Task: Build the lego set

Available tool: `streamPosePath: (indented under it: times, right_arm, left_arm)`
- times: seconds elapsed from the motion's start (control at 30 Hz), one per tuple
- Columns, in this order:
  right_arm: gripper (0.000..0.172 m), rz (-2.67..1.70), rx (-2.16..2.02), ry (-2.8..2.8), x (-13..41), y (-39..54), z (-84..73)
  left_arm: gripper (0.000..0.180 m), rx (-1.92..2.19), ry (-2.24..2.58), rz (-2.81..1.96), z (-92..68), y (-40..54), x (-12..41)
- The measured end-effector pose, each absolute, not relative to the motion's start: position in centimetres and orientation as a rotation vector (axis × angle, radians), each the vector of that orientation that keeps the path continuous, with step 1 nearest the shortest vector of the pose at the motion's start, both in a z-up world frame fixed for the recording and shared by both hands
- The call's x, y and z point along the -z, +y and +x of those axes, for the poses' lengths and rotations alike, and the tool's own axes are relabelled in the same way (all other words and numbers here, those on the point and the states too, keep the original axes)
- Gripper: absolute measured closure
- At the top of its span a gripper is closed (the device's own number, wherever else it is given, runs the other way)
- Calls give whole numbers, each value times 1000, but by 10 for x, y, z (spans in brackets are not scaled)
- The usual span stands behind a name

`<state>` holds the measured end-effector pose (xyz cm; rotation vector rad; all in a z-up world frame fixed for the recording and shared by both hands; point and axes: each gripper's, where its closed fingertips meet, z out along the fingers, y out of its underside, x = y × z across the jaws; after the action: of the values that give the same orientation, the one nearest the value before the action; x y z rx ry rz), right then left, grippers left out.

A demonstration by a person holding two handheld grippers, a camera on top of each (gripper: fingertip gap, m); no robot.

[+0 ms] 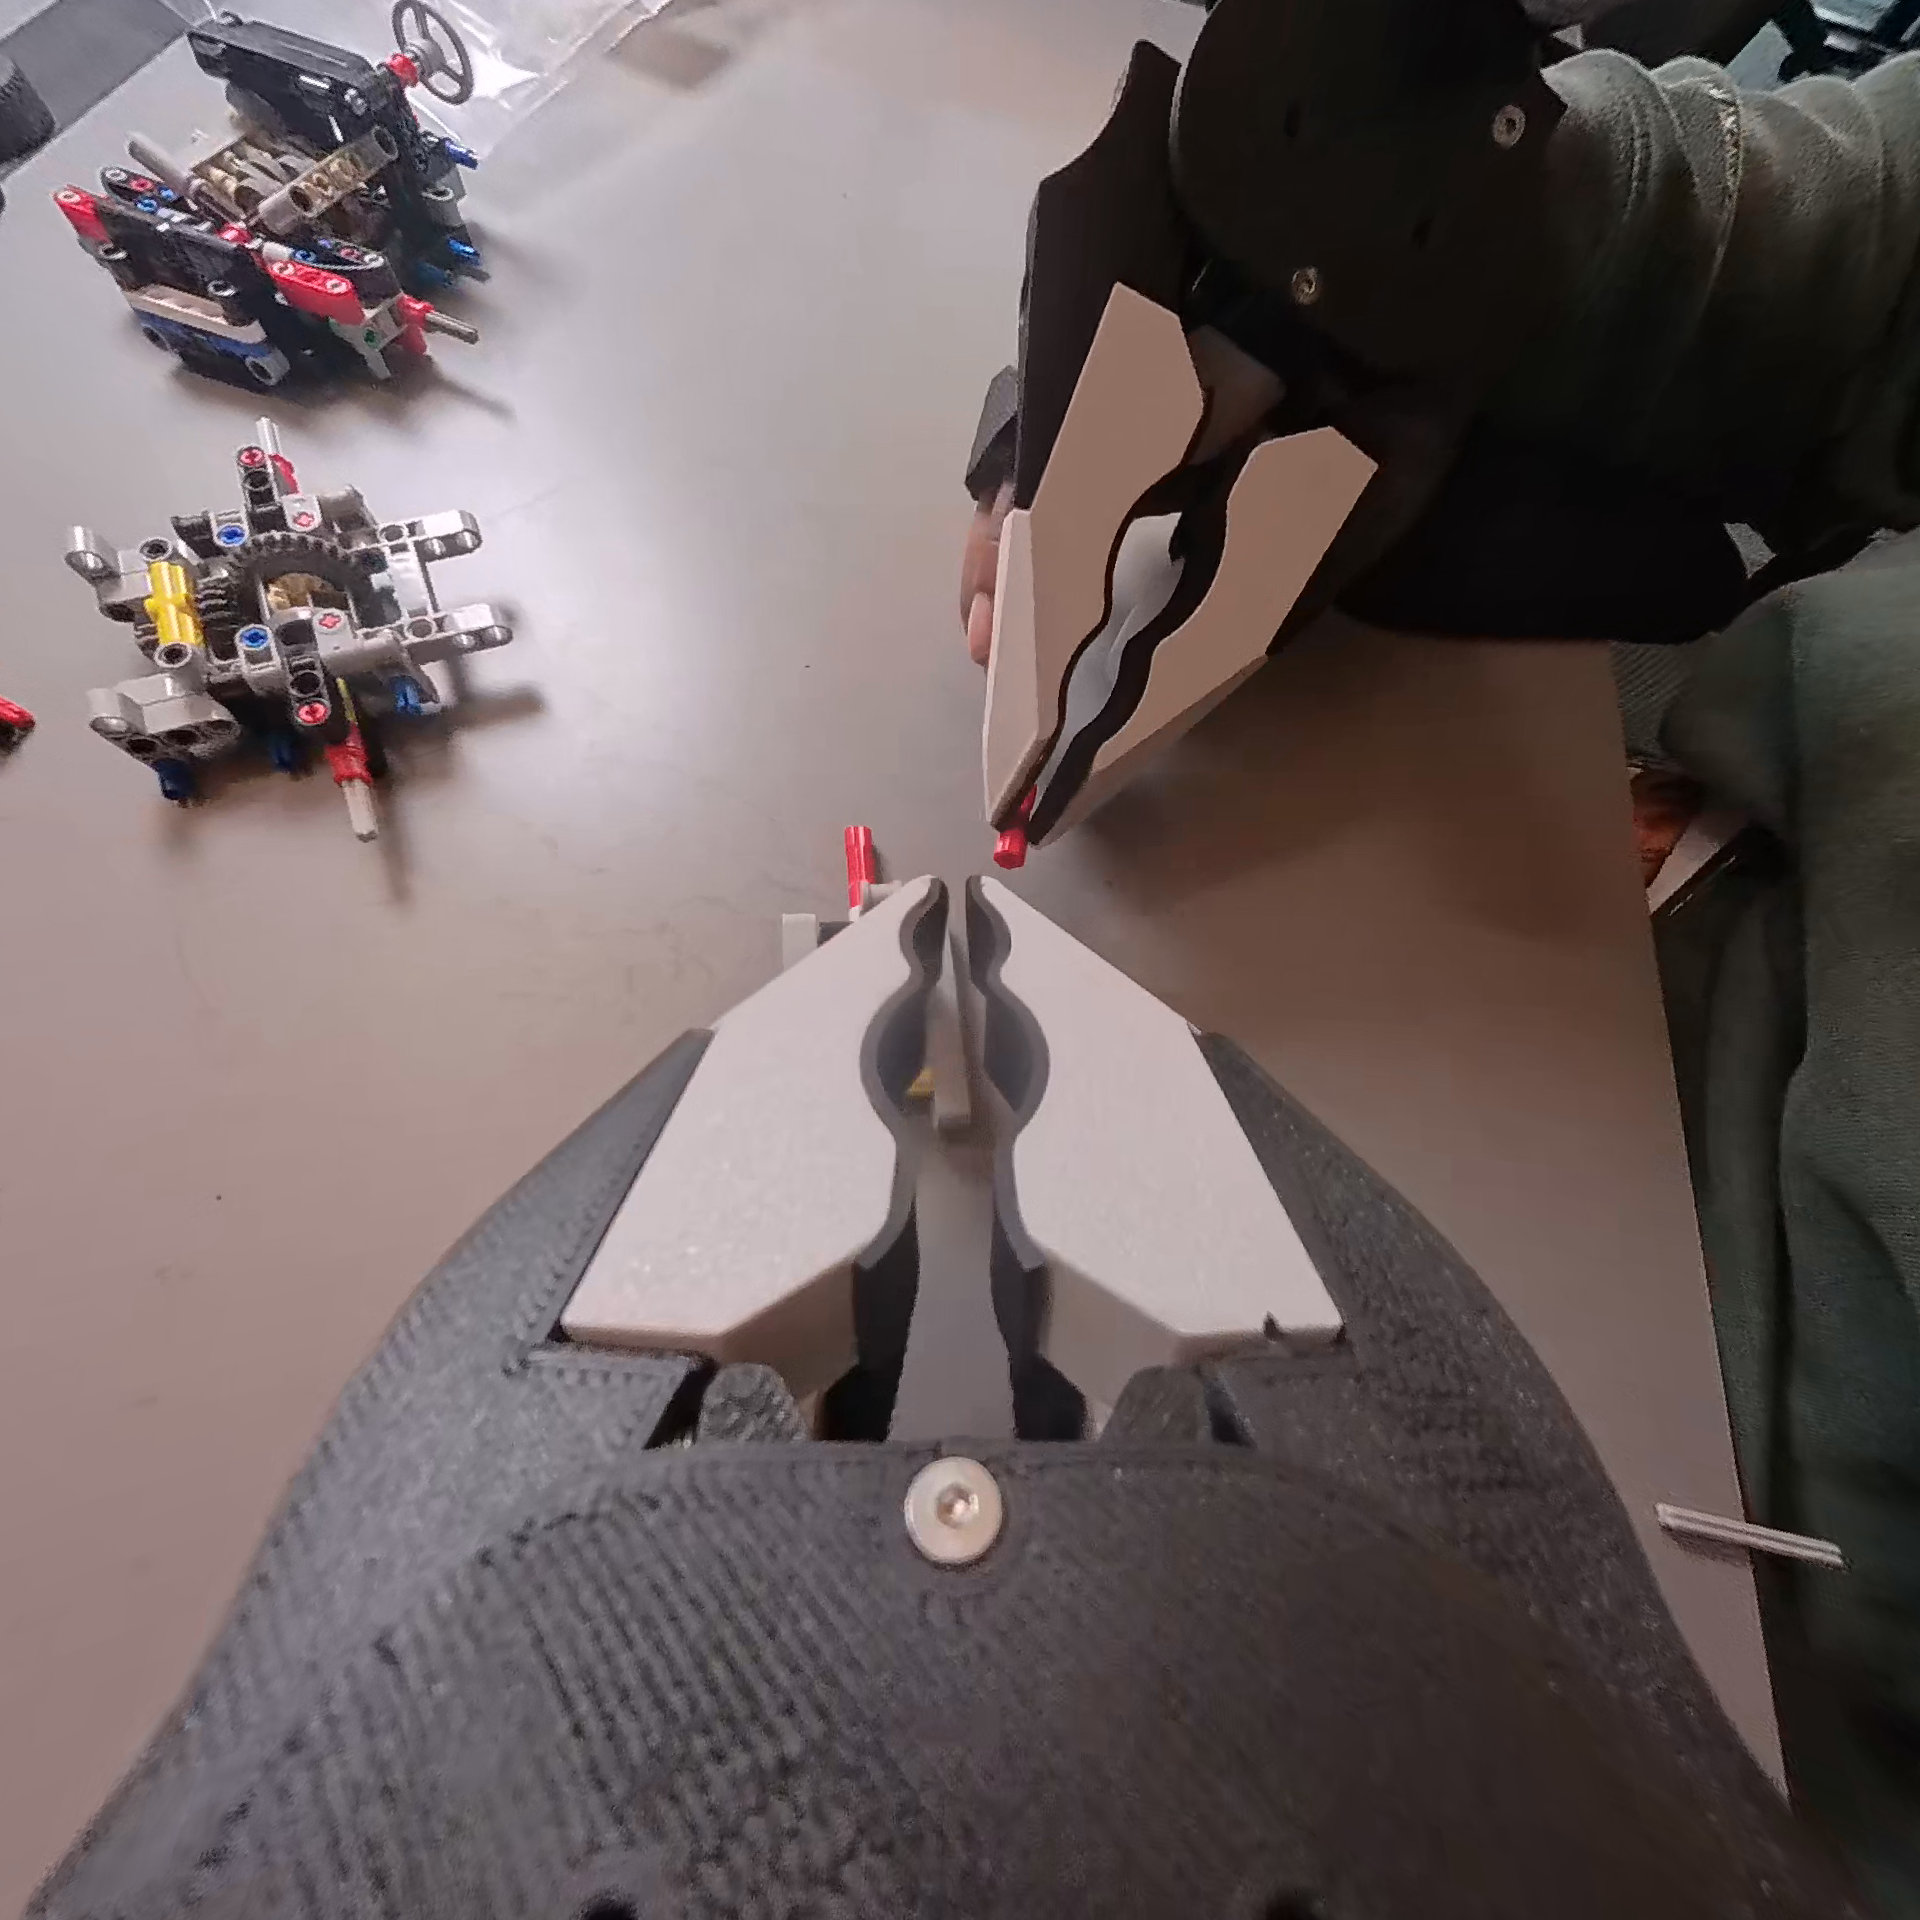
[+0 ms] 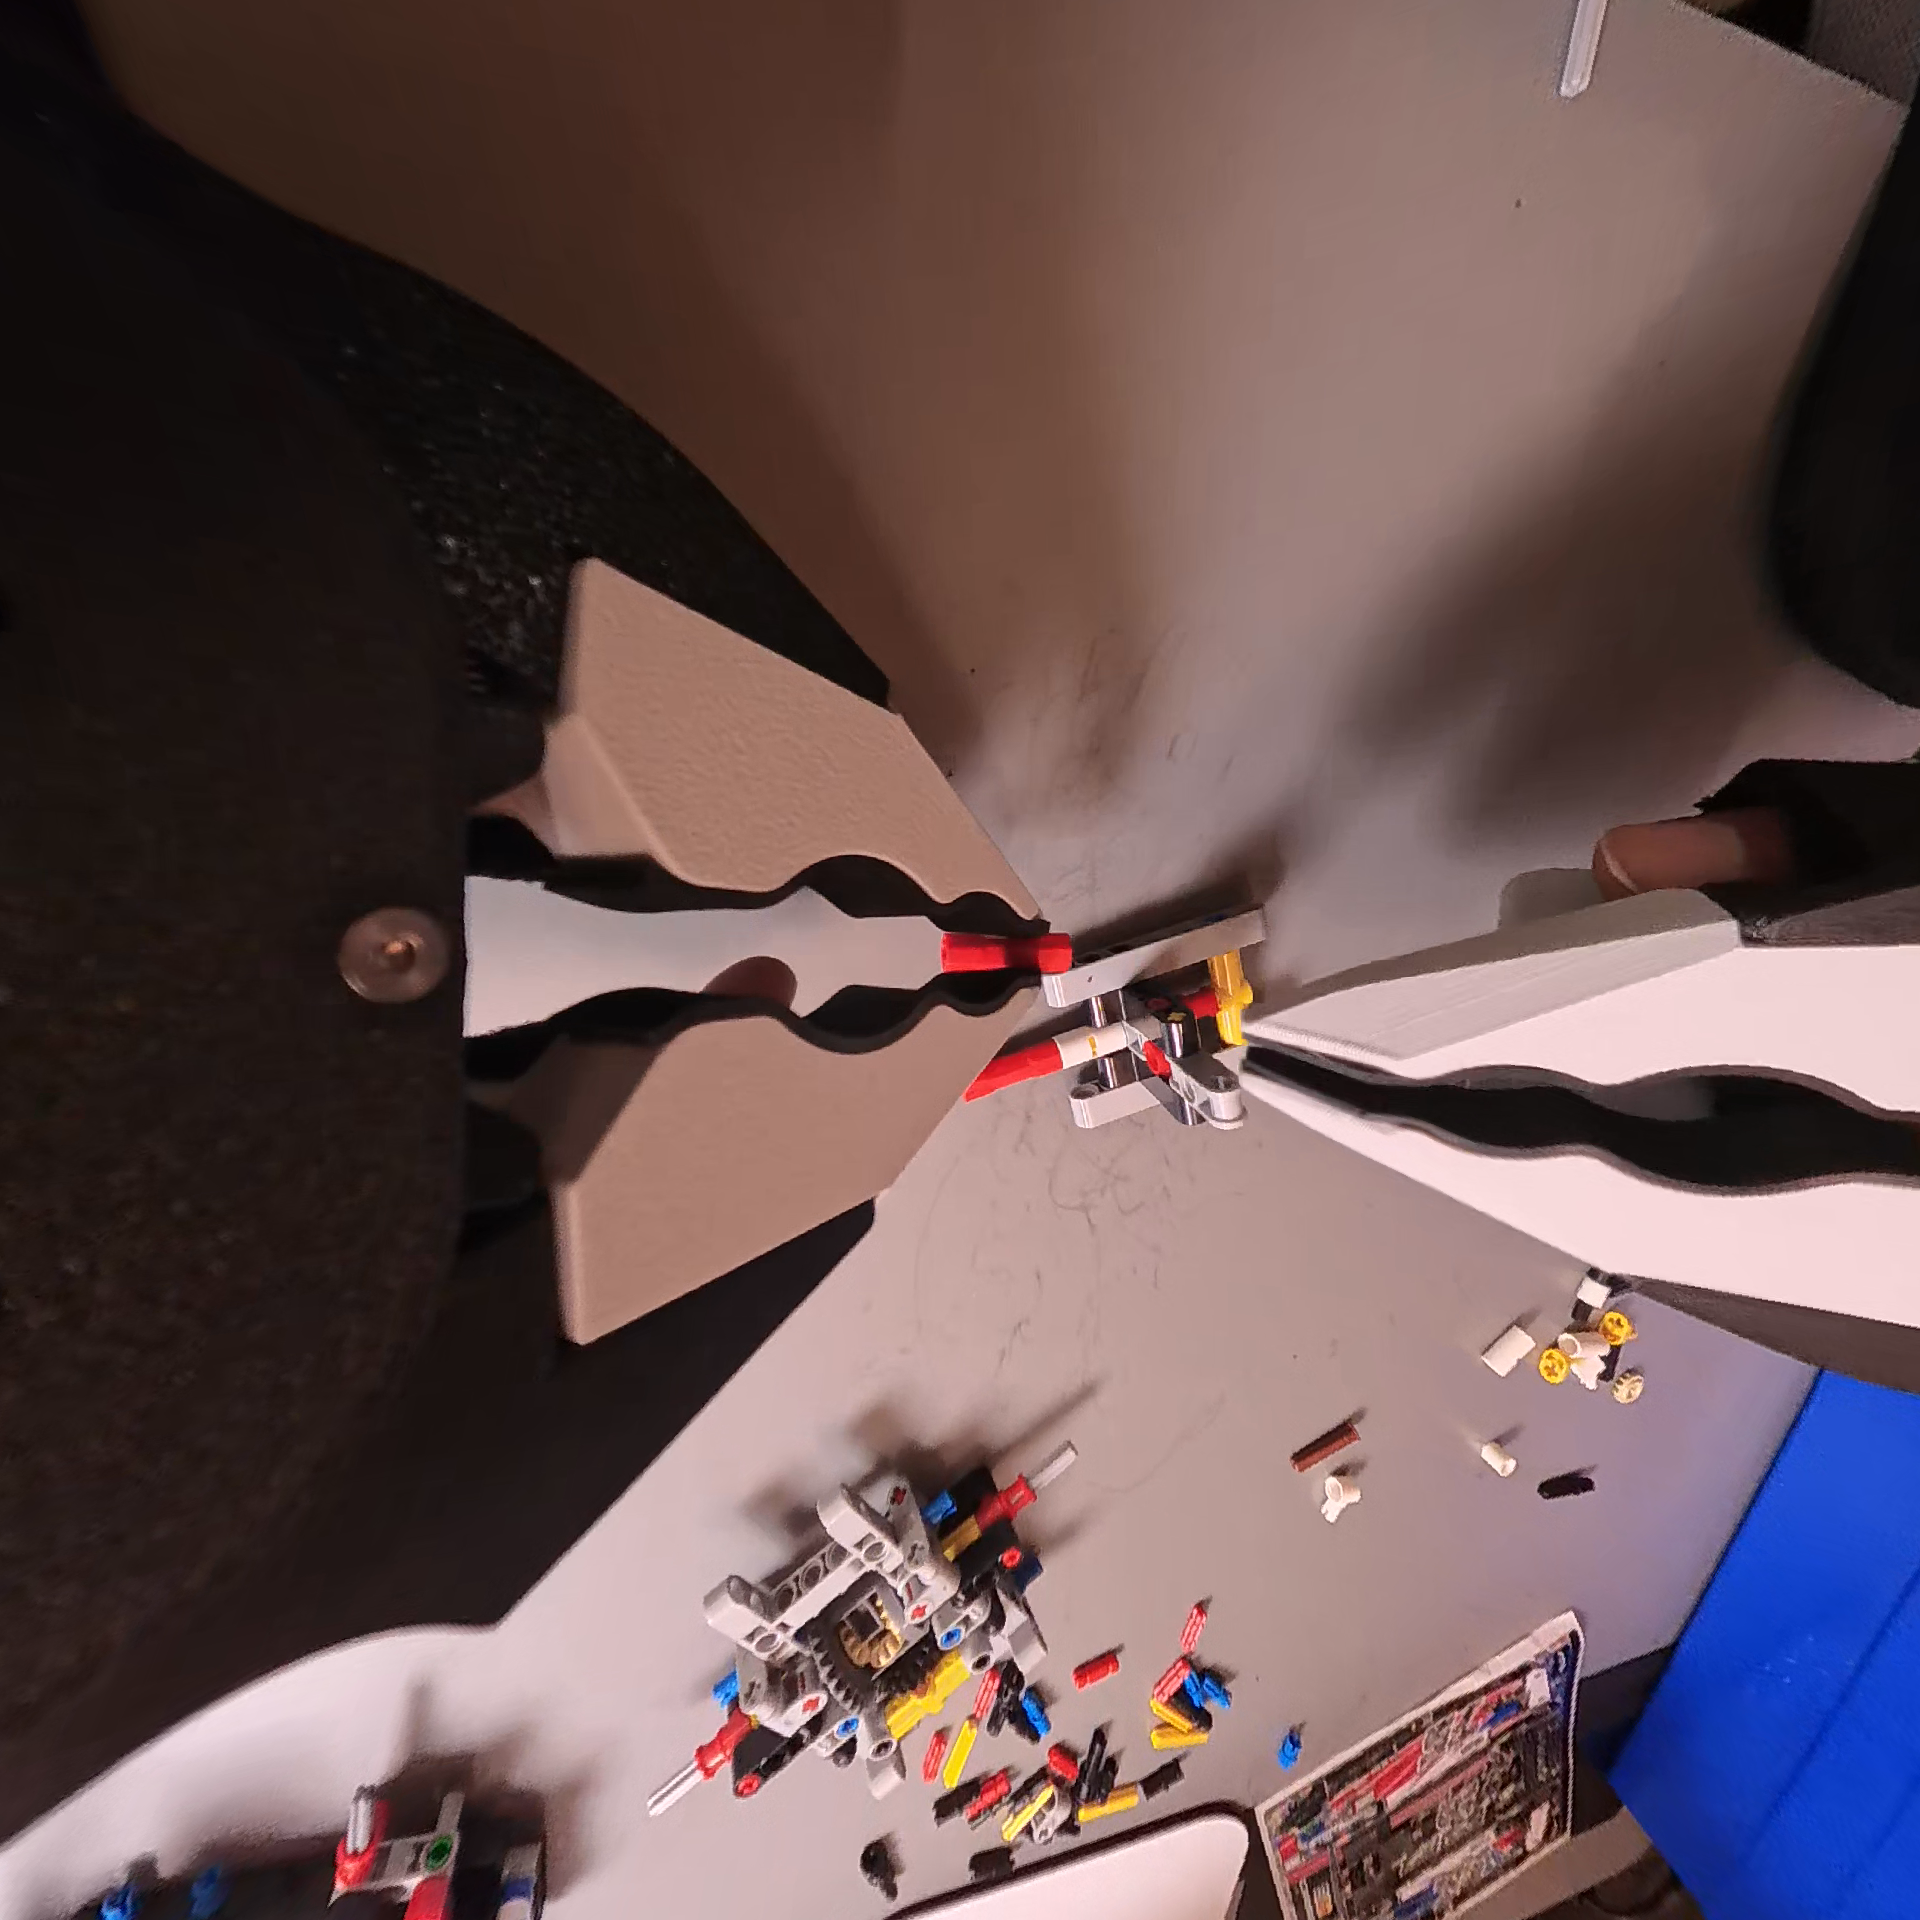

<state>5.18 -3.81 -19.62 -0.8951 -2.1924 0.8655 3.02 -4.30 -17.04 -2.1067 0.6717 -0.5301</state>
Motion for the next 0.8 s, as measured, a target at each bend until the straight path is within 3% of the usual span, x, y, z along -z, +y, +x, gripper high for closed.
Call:
streamPosePath:
  times: [0.33,0.47,0.8]
  right_arm:
    - [168,-905,-863,-2204,200,-36,51]
    - [168,-913,-861,-2198,200,-34,51]
    - [168,-900,-899,-2231,202,-39,54]
  left_arm:
    - [168,475,723,-2008,22,-44,140]
    - [167,525,930,-1959,30,-84,119]
    - [155,689,1463,-1962,76,-236,185]
